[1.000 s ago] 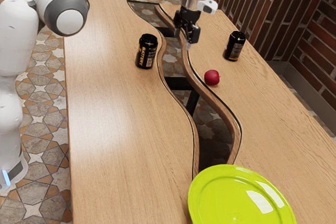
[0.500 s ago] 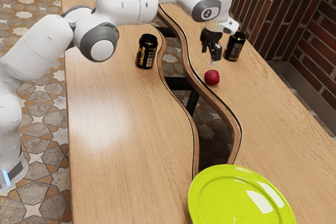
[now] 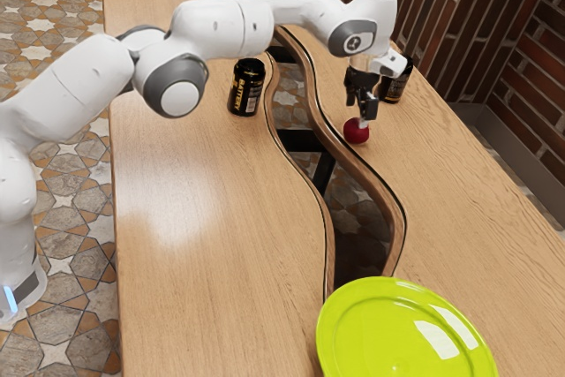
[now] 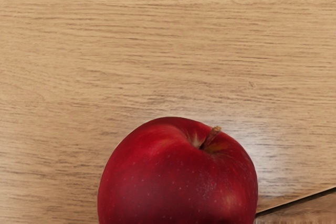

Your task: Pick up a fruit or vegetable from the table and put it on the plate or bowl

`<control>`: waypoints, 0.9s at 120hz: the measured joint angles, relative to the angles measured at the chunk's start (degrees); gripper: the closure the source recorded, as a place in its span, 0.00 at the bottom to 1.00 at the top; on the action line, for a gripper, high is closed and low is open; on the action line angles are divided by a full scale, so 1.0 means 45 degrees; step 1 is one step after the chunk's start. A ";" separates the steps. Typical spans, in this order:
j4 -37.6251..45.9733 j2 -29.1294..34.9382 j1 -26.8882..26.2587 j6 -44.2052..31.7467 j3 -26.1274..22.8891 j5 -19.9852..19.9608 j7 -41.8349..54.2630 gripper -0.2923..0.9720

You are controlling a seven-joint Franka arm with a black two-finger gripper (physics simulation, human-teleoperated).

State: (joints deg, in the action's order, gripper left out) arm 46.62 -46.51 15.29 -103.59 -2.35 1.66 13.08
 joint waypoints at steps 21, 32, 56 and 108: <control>-0.0002 -0.0385 0.0000 -0.0198 -0.0071 0.0001 0.0084 0.23; -0.0009 -0.0560 -0.0010 -0.0343 -0.0132 0.0001 0.0119 0.23; -0.0038 -0.0803 -0.0019 -0.0659 -0.0255 0.0001 0.0180 0.23; 0.0104 -0.0864 0.0028 -0.0942 -0.0263 -0.0035 0.0184 0.49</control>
State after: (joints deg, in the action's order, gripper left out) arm 47.09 -50.40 15.42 -107.83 -3.53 1.50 13.91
